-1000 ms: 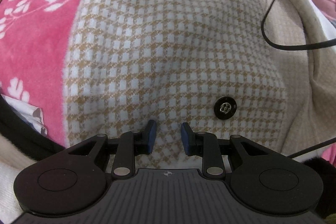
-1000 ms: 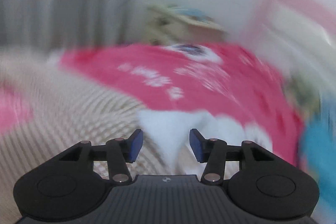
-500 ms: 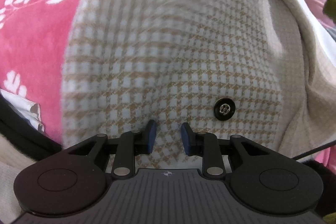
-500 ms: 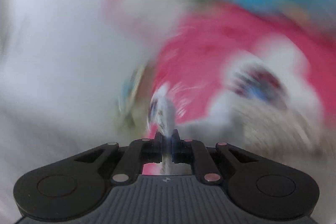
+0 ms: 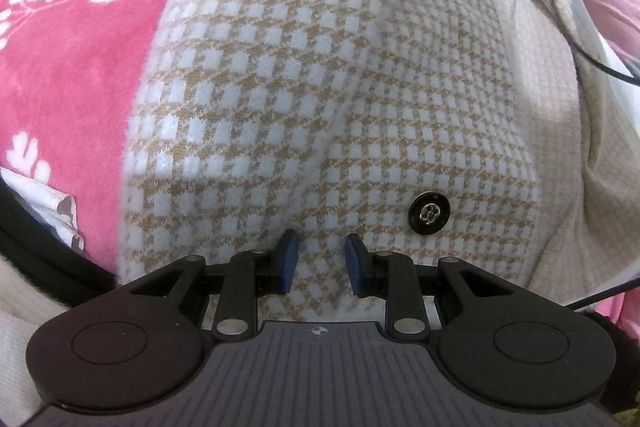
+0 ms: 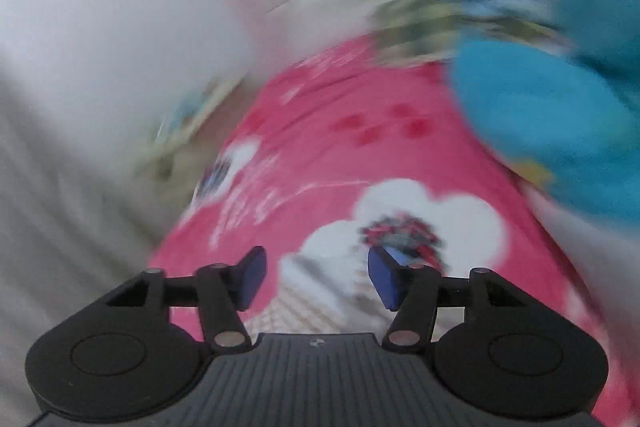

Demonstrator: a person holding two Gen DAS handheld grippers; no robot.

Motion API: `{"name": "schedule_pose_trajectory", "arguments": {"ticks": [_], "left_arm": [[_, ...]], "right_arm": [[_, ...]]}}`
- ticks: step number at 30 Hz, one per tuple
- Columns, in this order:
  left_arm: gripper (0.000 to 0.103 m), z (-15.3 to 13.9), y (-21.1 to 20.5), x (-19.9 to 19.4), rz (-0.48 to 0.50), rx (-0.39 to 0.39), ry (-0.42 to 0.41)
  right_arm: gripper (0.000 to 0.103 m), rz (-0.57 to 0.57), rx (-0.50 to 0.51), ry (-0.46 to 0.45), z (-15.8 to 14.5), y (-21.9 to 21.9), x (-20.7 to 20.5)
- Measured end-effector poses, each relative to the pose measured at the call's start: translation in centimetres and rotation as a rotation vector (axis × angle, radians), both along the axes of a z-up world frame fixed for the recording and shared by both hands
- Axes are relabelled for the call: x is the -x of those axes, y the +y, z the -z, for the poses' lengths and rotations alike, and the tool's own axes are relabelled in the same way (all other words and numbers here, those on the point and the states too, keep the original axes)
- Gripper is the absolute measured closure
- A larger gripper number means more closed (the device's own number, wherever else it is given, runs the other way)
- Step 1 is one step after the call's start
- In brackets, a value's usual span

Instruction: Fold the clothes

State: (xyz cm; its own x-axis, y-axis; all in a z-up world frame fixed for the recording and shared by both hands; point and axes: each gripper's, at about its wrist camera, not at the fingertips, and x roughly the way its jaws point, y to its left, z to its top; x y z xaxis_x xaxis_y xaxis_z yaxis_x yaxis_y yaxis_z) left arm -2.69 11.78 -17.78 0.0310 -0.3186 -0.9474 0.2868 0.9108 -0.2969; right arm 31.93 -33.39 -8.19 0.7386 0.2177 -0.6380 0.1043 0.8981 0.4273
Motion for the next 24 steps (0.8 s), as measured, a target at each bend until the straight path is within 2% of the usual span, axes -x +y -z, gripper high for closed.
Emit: {"name": "schedule_pose_trajectory", "arguments": {"ticks": [3, 4, 5, 6, 7, 8, 10, 12, 14, 16, 17, 18, 19, 21, 24], "left_arm": [[0.077, 0.0, 0.1, -0.2, 0.009, 0.006, -0.007], [0.077, 0.0, 0.2, -0.1, 0.010, 0.009, -0.010], [0.077, -0.1, 0.3, 0.0, 0.010, 0.013, -0.014], [0.077, -0.3, 0.8, 0.3, 0.009, 0.017, -0.019], [0.077, -0.7, 1.5, 0.8, 0.006, 0.021, -0.025], [0.077, -1.0, 2.2, 1.3, 0.000, 0.025, -0.029], [0.077, -1.2, 3.0, 1.7, -0.029, 0.038, -0.026], [0.077, -1.2, 3.6, 1.9, -0.056, 0.052, -0.016], [0.077, -1.1, 4.1, 2.2, -0.076, 0.063, -0.007], [0.077, -1.1, 4.4, 2.4, -0.082, 0.068, 0.001], [0.077, -1.1, 4.6, 2.4, -0.082, 0.070, 0.004], [0.077, -1.2, 4.7, 2.4, -0.084, 0.075, 0.008], [0.077, -1.2, 5.0, 2.4, -0.092, 0.082, 0.015], [0.077, -1.5, 5.7, 2.5, -0.121, 0.096, 0.037], [0.077, -2.8, 7.1, 2.0, -0.191, 0.118, 0.063]], "right_arm": [[0.037, -0.116, 0.095, 0.152, 2.2, 3.2, -6.5], [0.042, -0.150, 0.123, 0.222, 3.3, 4.0, -8.1], [0.052, -0.193, 0.118, 0.299, 4.6, 4.7, -8.8], [0.088, -0.228, 0.109, 0.349, 5.3, 5.4, -8.9], [0.090, -0.255, 0.105, 0.383, 5.8, 6.0, -9.2], [0.091, -0.273, 0.111, 0.372, 5.6, 6.7, -9.4], [0.092, -0.284, 0.076, 0.243, 4.0, 7.5, -9.7], [0.092, -0.264, 0.037, 0.195, 4.2, 8.1, -11.0], [0.092, -0.245, 0.045, 0.209, 6.0, 8.8, -12.0], [0.088, -0.223, 0.066, 0.279, 8.6, 9.1, -12.3], [0.082, -0.190, 0.054, 0.310, 8.9, 8.7, -12.1], [0.067, -0.153, 0.012, 0.304, 8.6, 7.7, -11.7], [0.047, -0.115, -0.044, 0.284, 8.1, 6.6, -11.2], [0.036, -0.057, -0.114, 0.232, 6.1, 3.8, -9.7], [0.036, -0.050, -0.139, 0.189, 2.1, -0.1, -6.6]]}}
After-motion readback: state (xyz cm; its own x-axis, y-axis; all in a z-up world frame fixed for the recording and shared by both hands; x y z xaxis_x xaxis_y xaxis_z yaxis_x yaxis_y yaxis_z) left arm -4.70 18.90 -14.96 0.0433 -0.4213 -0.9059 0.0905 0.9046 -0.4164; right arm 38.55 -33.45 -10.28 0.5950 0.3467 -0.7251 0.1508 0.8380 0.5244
